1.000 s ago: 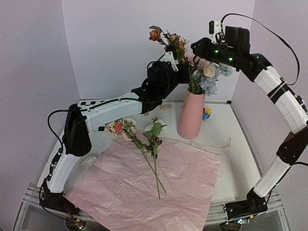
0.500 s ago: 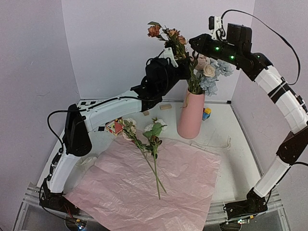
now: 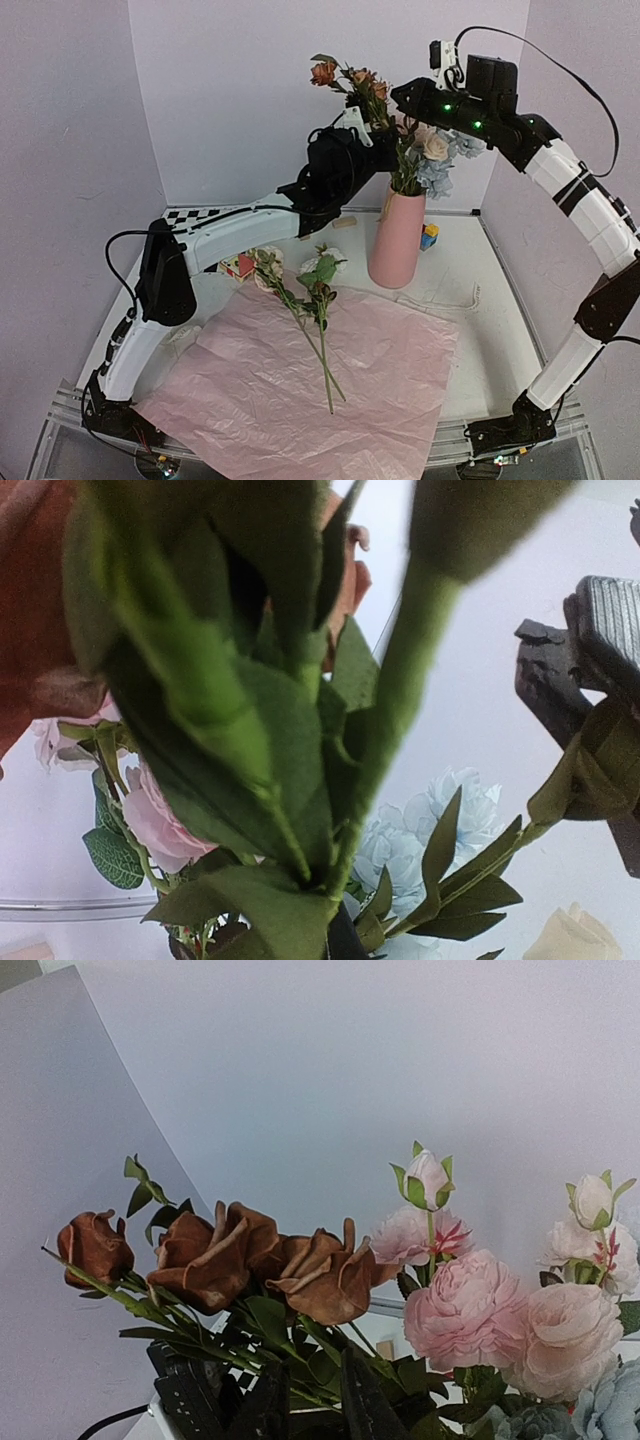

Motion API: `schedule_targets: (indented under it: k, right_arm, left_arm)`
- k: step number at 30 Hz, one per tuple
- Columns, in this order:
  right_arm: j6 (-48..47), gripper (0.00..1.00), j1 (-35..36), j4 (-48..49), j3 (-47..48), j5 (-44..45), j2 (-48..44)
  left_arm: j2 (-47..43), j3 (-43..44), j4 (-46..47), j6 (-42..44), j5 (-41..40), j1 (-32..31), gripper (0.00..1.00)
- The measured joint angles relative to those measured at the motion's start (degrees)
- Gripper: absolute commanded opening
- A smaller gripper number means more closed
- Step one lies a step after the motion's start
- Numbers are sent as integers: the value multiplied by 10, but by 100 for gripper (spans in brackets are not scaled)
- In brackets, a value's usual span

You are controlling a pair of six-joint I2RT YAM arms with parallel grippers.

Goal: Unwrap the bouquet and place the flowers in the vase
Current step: Insert the fake flower into the vase.

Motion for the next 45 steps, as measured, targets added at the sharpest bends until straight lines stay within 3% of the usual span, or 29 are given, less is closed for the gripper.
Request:
schedule_targets:
  k: [13, 23, 27, 35, 45]
  right_arm:
    - [0, 23, -8, 3, -47, 3, 0]
    - [-5, 69, -14, 4, -58, 3, -4]
    - [-7, 78, -15, 3, -48, 0, -14]
    - [-9, 87, -15, 4, -36, -2, -73]
    - [-8, 90, -15, 5, -67, -4, -153]
  left_arm:
    - [29, -10, 6, -25, 0, 0, 3]
    - [29, -80, 22, -27, -3, 0, 2]
    - [28, -90, 35, -27, -7, 1, 3]
    - [27, -107, 38, -25, -5, 0, 32]
    - [-6, -178, 33, -28, -2, -1, 55]
